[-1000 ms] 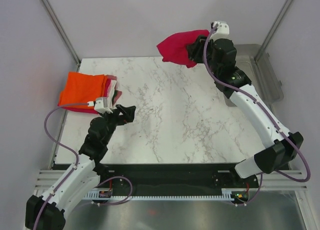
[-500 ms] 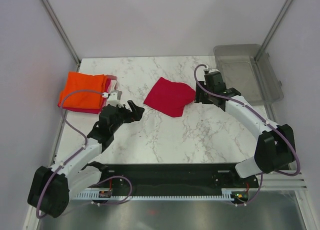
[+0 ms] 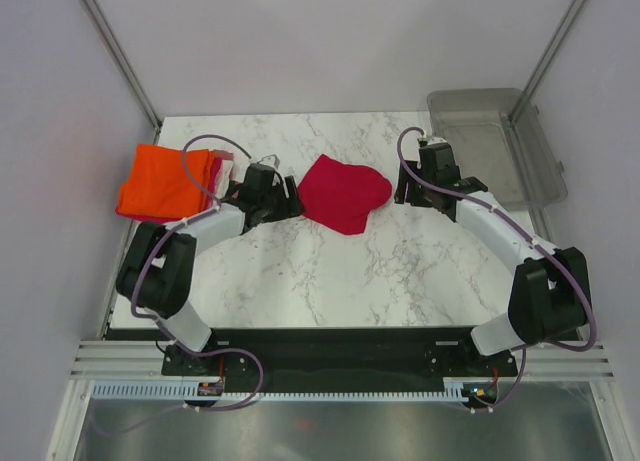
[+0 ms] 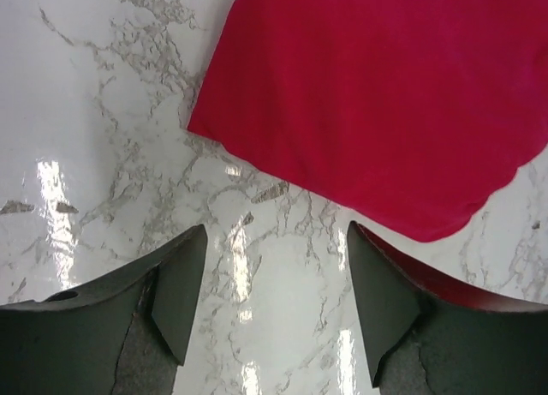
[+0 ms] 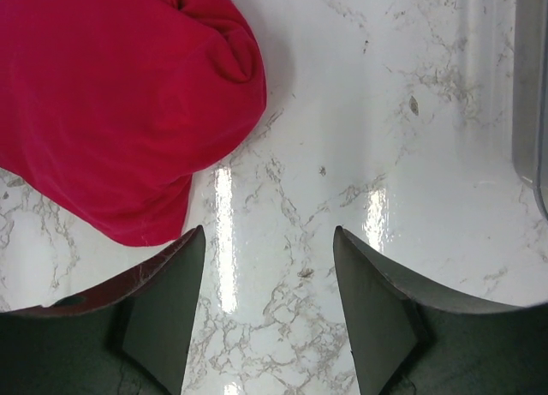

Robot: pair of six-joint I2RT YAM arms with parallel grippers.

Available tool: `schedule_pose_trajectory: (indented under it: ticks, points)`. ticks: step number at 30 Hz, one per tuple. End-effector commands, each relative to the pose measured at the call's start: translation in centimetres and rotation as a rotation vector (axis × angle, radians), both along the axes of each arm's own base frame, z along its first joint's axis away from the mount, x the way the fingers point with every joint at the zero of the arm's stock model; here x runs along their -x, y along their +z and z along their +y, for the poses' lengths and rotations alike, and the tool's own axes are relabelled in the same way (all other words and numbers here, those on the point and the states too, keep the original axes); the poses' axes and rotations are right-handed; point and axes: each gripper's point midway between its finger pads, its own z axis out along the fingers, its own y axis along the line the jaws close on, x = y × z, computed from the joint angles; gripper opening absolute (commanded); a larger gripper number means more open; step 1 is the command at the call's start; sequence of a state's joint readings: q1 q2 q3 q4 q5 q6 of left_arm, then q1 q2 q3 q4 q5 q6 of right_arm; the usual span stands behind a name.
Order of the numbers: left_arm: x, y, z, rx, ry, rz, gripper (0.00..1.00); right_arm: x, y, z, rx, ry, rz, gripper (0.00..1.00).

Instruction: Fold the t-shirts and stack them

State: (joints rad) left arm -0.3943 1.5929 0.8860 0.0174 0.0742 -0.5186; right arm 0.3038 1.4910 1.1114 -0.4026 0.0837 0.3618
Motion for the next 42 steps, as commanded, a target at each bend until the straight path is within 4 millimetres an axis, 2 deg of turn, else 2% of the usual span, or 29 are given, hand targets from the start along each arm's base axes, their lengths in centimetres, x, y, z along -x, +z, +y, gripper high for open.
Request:
schedule_pose_trajectory:
  ticks: [1, 2, 4, 5, 8, 9, 11, 12, 14, 15, 17, 18, 19, 22, 23, 24, 25, 26, 27, 28, 29, 30, 31, 33, 36, 37, 38, 40, 42]
  points:
    - [-1.6, -0.3, -0.6, -0.016, 0.024, 0.083, 0.74, 0.1, 1.3, 0.5, -0.037, 0.019, -0.056, 0.69]
    - [-1.7, -2.1, -0.6, -0.041, 0.031, 0.131, 0.74, 0.4, 1.3, 0.5, -0.040, 0.021, -0.058, 0.69]
    - [-2.8, -2.2, -0.6, -0.065, 0.053, 0.155, 0.72, 0.6, 1.5, 0.4, -0.046, 0.020, -0.066, 0.69]
    - [-3.0, -3.6, -0.6, -0.081, 0.055, 0.188, 0.70, 0.7, 1.7, 0.3, -0.047, 0.017, -0.072, 0.69]
    - [-4.0, -4.1, -0.8, -0.098, 0.060, 0.201, 0.65, 0.9, 2.5, 0.3, -0.056, 0.015, -0.092, 0.69]
    - [-4.0, -5.1, -0.9, -0.107, 0.057, 0.224, 0.60, 0.9, 2.7, 0.3, -0.059, 0.015, -0.098, 0.69]
    - [-4.4, -5.2, -1.4, -0.100, 0.039, 0.235, 0.54, 0.9, 3.0, 0.3, -0.063, 0.015, -0.106, 0.69]
    - [-4.5, -5.8, -1.5, -0.106, 0.033, 0.249, 0.43, 0.9, 3.1, 0.3, -0.063, 0.017, -0.108, 0.69]
    - [-4.3, -6.2, -1.4, -0.116, 0.032, 0.266, 0.27, 1.0, 3.0, 0.4, -0.062, 0.023, -0.103, 0.69]
    - [-4.2, -6.1, -1.4, -0.117, 0.031, 0.266, 0.14, 1.0, 2.8, 0.4, -0.062, 0.027, -0.101, 0.69]
    - [-4.1, -4.4, -1.4, -0.102, 0.019, 0.235, 0.03, 1.2, 2.5, 0.4, -0.056, 0.035, -0.093, 0.69]
    - [-3.6, -3.9, -1.3, -0.100, 0.021, 0.229, 0.02, 1.2, 2.4, 0.3, -0.047, 0.036, -0.095, 0.69]
    - [-3.8, -1.4, -1.3, -0.081, 0.025, 0.176, 0.02, 1.3, 2.2, 0.1, -0.041, 0.033, -0.092, 0.69]
    - [-3.0, 1.9, -1.7, -0.018, 0.005, 0.129, 0.02, 1.3, 2.2, -0.3, -0.033, 0.008, -0.098, 0.69]
    - [-2.6, 4.3, -2.1, 0.019, -0.010, 0.089, 0.02, 1.2, 2.4, -0.4, -0.036, 0.002, -0.107, 0.69]
    - [-1.9, 5.7, -3.1, 0.076, -0.054, 0.087, 0.02, 1.2, 2.6, -0.5, -0.039, -0.012, -0.114, 0.69]
    - [-1.4, 8.3, -3.6, 0.119, -0.080, 0.044, 0.02, 1.2, 2.9, -0.7, -0.039, -0.023, -0.124, 0.69]
    - [-0.9, 9.6, -4.2, 0.141, -0.101, 0.024, 0.02, 1.1, 3.2, -1.0, -0.037, -0.041, -0.133, 0.69]
    - [0.0, 11.8, -5.9, 0.158, -0.165, -0.015, 0.02, 0.9, 3.5, -2.0, -0.018, -0.088, -0.149, 0.69]
    - [0.7, 13.6, -6.7, 0.160, -0.192, -0.048, 0.02, 1.1, 4.4, -2.4, -0.025, -0.111, -0.174, 0.69]
    - [1.5, 15.9, -7.4, 0.163, -0.214, -0.089, 0.02, 1.1, 4.6, -2.9, -0.020, -0.136, -0.188, 0.69]
    - [2.3, 19.7, -9.1, 0.178, -0.259, -0.155, 0.02, 1.1, 5.1, -3.6, -0.020, -0.165, -0.204, 0.69]
    - [3.2, 21.0, -9.4, 0.178, -0.278, -0.153, 0.02, 1.2, 6.0, -4.3, -0.022, -0.197, -0.233, 0.69]
    - [4.6, 26.9, -10.0, 0.263, -0.313, -0.232, 0.02, 1.4, 6.4, -5.2, -0.027, -0.228, -0.250, 0.69]
    - [4.8, 31.2, -8.2, 0.332, -0.274, -0.268, 0.02, 1.7, 7.2, -5.6, -0.045, -0.227, -0.273, 0.69]
    - [4.4, 31.5, -7.3, 0.355, -0.262, -0.255, 0.02, 1.8, 7.3, -5.4, -0.050, -0.218, -0.275, 0.69]
    - [2.4, 31.5, -4.5, 0.370, -0.188, -0.247, 0.02, 1.9, 7.2, -5.0, -0.060, -0.191, -0.267, 0.69]
    - [0.5, 29.7, -2.1, 0.409, -0.111, -0.172, 0.02, 1.9, 6.7, -3.7, -0.089, -0.119, -0.252, 0.69]
    - [-1.4, 27.4, 0.2, 0.358, -0.046, -0.146, 0.02, 2.5, 6.3, -0.3, -0.179, 0.063, -0.212, 0.69]
